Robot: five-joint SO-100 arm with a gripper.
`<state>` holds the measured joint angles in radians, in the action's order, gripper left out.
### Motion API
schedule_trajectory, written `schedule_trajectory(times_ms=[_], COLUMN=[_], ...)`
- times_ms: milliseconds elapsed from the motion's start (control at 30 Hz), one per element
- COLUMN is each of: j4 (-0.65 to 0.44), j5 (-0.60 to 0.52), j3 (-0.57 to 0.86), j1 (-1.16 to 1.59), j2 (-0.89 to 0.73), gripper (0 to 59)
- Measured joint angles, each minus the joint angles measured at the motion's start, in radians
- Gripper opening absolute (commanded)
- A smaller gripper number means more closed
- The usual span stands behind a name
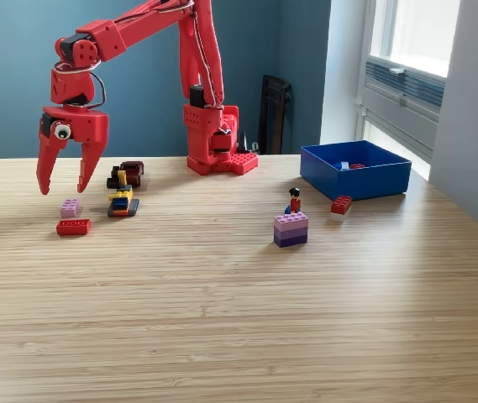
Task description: Grasp a lego block and put it in the bin.
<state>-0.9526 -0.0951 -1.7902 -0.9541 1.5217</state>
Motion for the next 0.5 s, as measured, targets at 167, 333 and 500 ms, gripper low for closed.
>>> schedule_trajectory(times_ms=[167,333,500], j4=[0.0,-0.035,-0.104], j5=[-0.018,-0.035,-0.052], j3=[-0.015,-0.017,0.04], j1=[0.011,0.048,0.048], j2=[0.0,-0.009,-0.094], gripper=[20.5,19.2,19.4])
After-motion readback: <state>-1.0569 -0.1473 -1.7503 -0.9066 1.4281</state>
